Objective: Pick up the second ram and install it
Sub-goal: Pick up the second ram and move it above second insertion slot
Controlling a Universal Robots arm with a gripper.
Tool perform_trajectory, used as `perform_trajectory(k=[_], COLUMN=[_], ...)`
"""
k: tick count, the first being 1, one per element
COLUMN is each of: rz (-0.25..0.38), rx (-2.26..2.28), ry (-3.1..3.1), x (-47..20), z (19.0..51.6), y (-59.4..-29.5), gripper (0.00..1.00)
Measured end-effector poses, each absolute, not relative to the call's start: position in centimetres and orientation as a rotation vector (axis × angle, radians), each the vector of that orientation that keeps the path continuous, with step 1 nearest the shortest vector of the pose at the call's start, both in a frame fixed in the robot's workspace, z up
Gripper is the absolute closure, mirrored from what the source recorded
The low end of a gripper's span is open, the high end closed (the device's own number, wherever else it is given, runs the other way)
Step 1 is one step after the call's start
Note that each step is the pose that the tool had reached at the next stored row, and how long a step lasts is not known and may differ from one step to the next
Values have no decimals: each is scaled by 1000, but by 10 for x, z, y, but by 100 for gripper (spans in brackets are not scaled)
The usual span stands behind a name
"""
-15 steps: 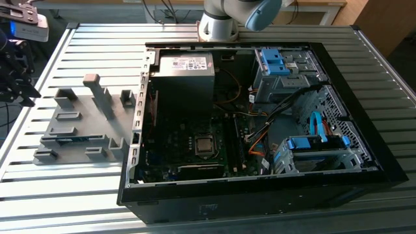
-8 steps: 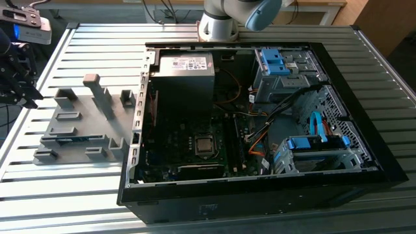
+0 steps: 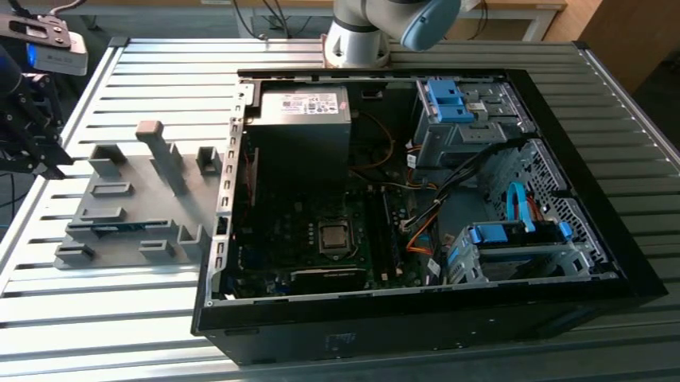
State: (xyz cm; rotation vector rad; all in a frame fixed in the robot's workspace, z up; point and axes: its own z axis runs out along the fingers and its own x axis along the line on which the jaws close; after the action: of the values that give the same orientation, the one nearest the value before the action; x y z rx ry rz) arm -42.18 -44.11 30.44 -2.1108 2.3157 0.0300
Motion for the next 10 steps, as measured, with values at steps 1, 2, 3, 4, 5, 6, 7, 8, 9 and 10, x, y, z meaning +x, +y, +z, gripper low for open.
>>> perform_trajectory(k=[1, 2, 3, 4, 5, 6, 7, 8, 9, 10], rz=[30, 30, 30, 30, 30, 30, 30, 30, 30, 30], rx=[-2111, -2111, -2111, -2111, -2111, -2111, -2111, -2111, -2111, -2111], ry=[2316, 2316, 2316, 2316, 2316, 2316, 2316, 2316, 2316, 2316], x=[-422, -422, -422, -422, -422, -422, -422, -422, -422, -422], z=[304, 303, 302, 301, 300, 300, 299, 298, 297, 296], y=[-441, -441, -441, -441, -441, -441, -441, -441, -441, -442], gripper=[70, 70, 70, 70, 70, 70, 70, 70, 70, 70])
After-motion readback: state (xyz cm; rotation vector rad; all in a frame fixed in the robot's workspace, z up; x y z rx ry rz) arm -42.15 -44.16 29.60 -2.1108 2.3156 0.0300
